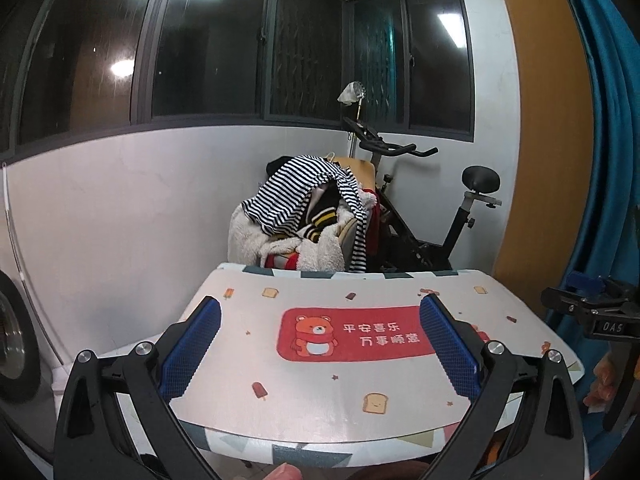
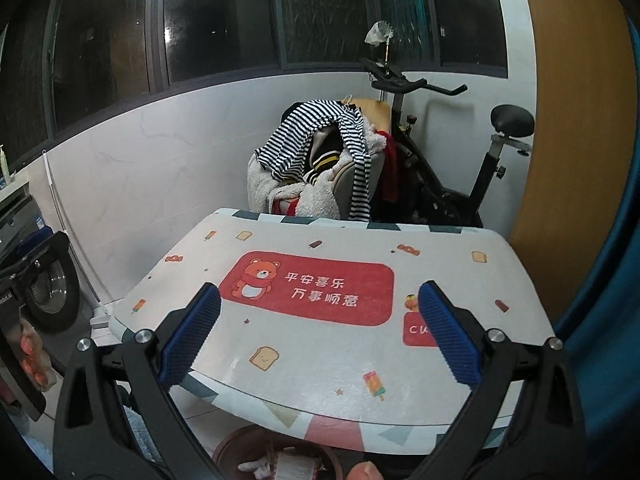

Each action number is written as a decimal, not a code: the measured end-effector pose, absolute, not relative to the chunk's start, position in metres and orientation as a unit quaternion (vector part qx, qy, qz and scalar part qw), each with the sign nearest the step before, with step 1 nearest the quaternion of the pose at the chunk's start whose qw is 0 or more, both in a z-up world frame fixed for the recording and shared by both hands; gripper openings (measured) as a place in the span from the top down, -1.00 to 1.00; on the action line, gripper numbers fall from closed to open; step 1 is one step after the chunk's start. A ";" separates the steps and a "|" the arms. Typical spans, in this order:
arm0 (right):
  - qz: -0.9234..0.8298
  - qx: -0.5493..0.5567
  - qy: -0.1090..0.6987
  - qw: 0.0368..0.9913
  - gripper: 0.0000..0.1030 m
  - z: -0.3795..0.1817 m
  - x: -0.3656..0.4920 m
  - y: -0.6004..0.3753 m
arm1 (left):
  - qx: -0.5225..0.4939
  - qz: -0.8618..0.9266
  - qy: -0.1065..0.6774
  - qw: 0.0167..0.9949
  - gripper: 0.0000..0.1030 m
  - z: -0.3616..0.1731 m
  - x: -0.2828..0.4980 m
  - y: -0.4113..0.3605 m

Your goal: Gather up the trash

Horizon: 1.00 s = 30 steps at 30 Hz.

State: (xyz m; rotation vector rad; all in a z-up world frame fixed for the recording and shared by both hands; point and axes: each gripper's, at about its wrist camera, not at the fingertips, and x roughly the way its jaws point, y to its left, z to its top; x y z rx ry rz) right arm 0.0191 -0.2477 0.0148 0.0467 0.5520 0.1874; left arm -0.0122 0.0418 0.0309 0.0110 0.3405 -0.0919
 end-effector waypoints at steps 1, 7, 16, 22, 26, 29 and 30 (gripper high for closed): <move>0.092 0.023 0.271 0.958 -0.89 0.017 0.019 -0.248 | 0.008 -0.043 0.168 0.985 -0.89 0.032 -0.014 0.041; 0.090 0.018 0.265 0.960 -0.89 0.023 0.014 -0.251 | 0.013 -0.039 0.171 0.984 -0.89 0.033 -0.011 0.038; 0.089 0.013 0.262 0.961 -0.89 0.027 0.009 -0.249 | 0.012 -0.039 0.180 0.983 -0.89 0.027 -0.012 0.041; 0.089 0.011 0.265 0.960 -0.89 0.027 0.009 -0.248 | 0.018 -0.036 0.184 0.982 -0.89 0.026 -0.011 0.039; 0.089 0.010 0.265 0.960 -0.89 0.027 0.010 -0.248 | 0.017 -0.035 0.188 0.981 -0.89 0.024 -0.011 0.040; 0.089 0.009 0.265 0.960 -0.89 0.028 0.010 -0.247 | 0.017 -0.035 0.190 0.981 -0.89 0.025 -0.008 0.039; 0.090 0.008 0.265 0.960 -0.89 0.028 0.009 -0.247 | 0.017 -0.035 0.190 0.981 -0.89 0.025 -0.009 0.040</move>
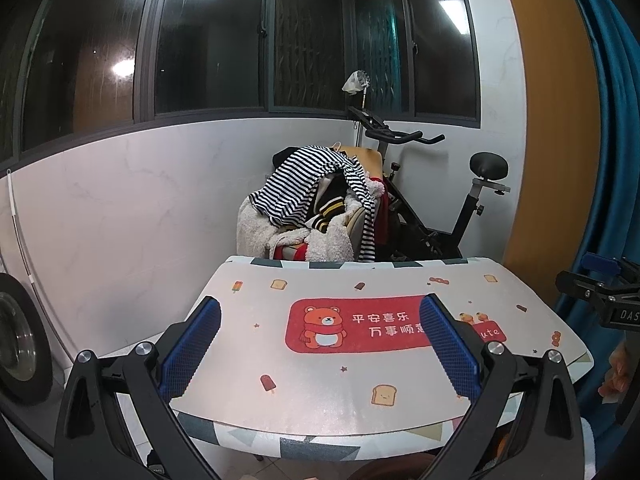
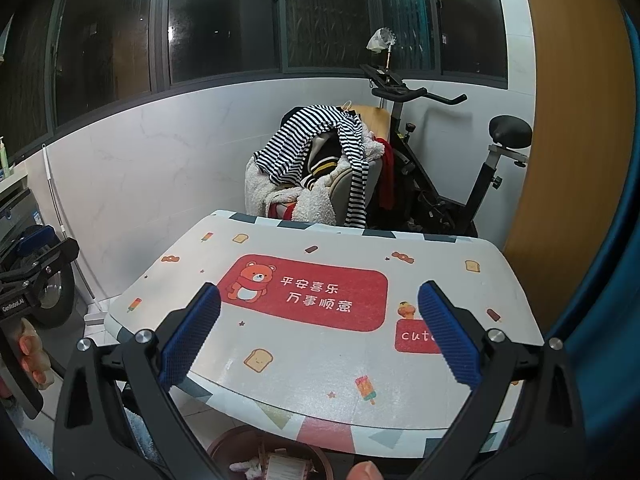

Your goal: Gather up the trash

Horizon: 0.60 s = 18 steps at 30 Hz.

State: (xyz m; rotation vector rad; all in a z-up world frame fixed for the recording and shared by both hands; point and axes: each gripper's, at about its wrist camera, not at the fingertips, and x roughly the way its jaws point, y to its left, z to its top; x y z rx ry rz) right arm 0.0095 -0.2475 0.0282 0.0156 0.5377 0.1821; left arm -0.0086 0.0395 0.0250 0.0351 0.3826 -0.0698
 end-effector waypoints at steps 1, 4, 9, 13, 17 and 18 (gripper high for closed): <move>0.089 0.008 0.265 0.960 -0.89 0.027 0.010 -0.246 | 0.018 -0.035 0.190 0.981 -0.89 0.025 -0.009 0.040; 0.090 0.008 0.266 0.960 -0.89 0.027 0.010 -0.245 | 0.016 -0.035 0.190 0.981 -0.89 0.025 -0.008 0.040; 0.090 0.006 0.268 0.959 -0.89 0.028 0.011 -0.242 | 0.016 -0.035 0.191 0.981 -0.89 0.024 -0.009 0.040; 0.091 0.006 0.270 0.959 -0.89 0.026 0.011 -0.240 | 0.018 -0.034 0.192 0.981 -0.89 0.023 -0.009 0.041; 0.092 0.007 0.272 0.958 -0.89 0.026 0.010 -0.238 | 0.017 -0.032 0.197 0.980 -0.89 0.019 -0.008 0.042; 0.092 0.007 0.272 0.958 -0.89 0.025 0.011 -0.239 | 0.016 -0.031 0.199 0.979 -0.89 0.018 -0.008 0.043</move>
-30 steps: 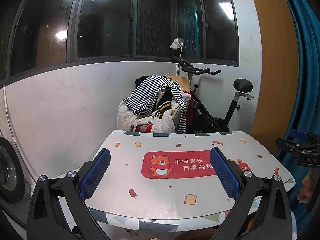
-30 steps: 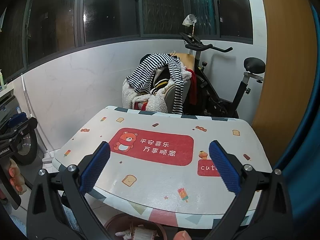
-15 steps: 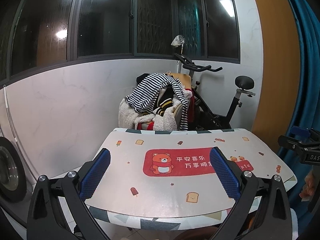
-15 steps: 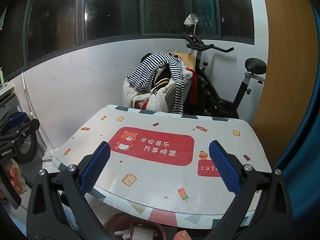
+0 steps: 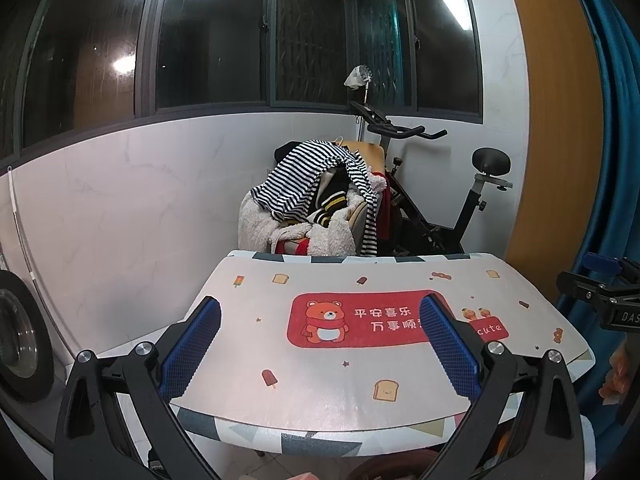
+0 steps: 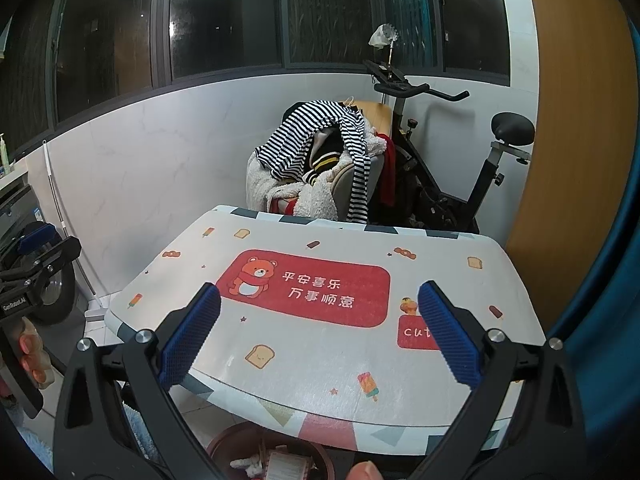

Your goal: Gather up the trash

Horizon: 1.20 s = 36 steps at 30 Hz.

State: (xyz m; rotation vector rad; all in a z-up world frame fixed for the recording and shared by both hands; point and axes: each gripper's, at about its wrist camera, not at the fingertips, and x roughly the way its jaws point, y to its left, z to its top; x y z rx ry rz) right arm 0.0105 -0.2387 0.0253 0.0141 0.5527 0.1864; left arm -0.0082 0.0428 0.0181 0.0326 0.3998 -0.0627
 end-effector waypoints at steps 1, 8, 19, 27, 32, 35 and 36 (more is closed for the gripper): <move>0.093 0.007 0.273 0.958 -0.89 0.025 0.010 -0.238 | 0.016 -0.031 0.199 0.979 -0.89 0.017 -0.008 0.043; 0.097 0.008 0.277 0.956 -0.89 0.021 0.009 -0.238 | 0.018 -0.026 0.206 0.978 -0.89 0.015 -0.009 0.044; 0.101 0.009 0.287 0.952 -0.89 0.015 0.008 -0.236 | 0.016 -0.020 0.217 0.976 -0.89 0.012 -0.011 0.047; 0.102 0.010 0.292 0.951 -0.89 0.012 0.010 -0.235 | 0.013 -0.016 0.222 0.975 -0.89 0.012 -0.012 0.050; 0.103 0.012 0.295 0.950 -0.89 0.010 0.011 -0.235 | 0.013 -0.014 0.225 0.974 -0.89 0.012 -0.011 0.050; 0.103 0.014 0.297 0.949 -0.89 0.009 0.012 -0.235 | 0.013 -0.014 0.227 0.974 -0.89 0.011 -0.010 0.050; 0.103 0.015 0.297 0.949 -0.89 0.009 0.012 -0.236 | 0.014 -0.014 0.228 0.974 -0.89 0.011 -0.010 0.050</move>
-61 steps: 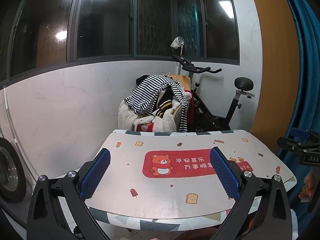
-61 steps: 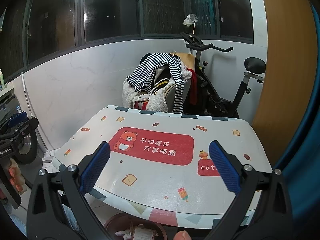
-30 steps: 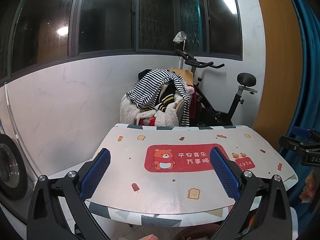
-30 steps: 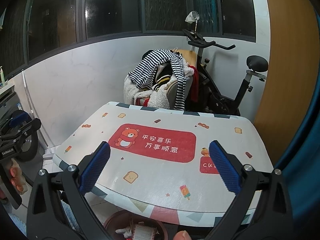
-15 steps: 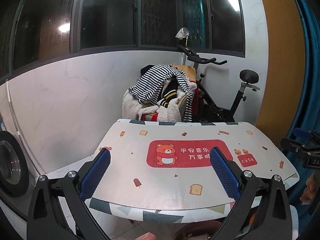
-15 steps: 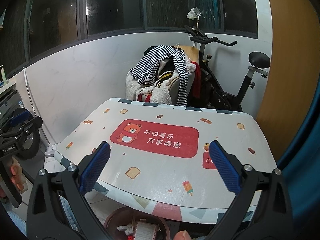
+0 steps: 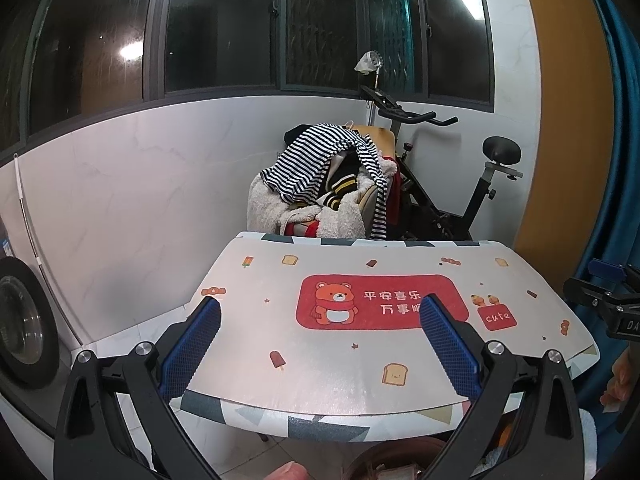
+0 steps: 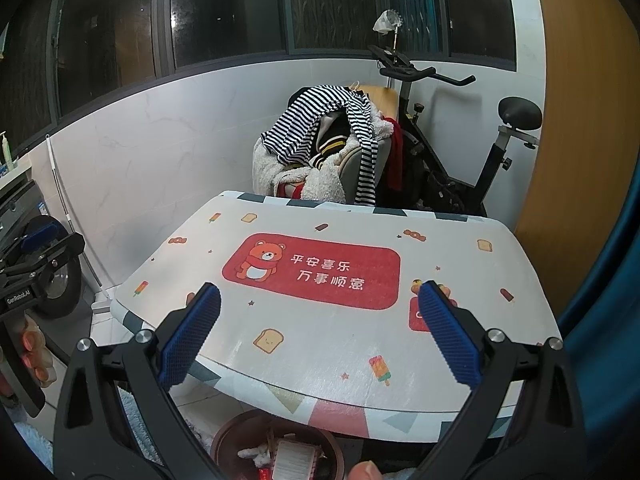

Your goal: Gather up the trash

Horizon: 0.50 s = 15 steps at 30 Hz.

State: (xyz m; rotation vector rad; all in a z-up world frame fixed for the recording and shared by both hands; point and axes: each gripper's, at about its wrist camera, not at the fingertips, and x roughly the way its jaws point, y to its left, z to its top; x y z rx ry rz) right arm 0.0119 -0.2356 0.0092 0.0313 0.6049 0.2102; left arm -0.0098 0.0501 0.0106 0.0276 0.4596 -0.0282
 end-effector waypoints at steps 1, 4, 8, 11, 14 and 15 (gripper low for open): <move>0.103 0.016 0.297 0.949 -0.89 0.009 0.012 -0.236 | 0.014 -0.014 0.228 0.973 -0.89 0.011 -0.010 0.050; 0.103 0.016 0.297 0.949 -0.89 0.008 0.012 -0.237 | 0.015 -0.014 0.230 0.973 -0.89 0.010 -0.007 0.049; 0.103 0.017 0.297 0.949 -0.89 0.007 0.011 -0.237 | 0.017 -0.012 0.232 0.972 -0.89 0.008 -0.007 0.049; 0.103 0.017 0.297 0.949 -0.89 0.007 0.011 -0.237 | 0.018 -0.013 0.234 0.972 -0.89 0.007 -0.006 0.049; 0.103 0.018 0.298 0.949 -0.89 0.007 0.011 -0.237 | 0.019 -0.018 0.227 0.974 -0.89 0.007 -0.008 0.048; 0.104 0.019 0.298 0.949 -0.89 0.007 0.011 -0.237 | 0.022 -0.017 0.224 0.974 -0.89 0.008 -0.009 0.047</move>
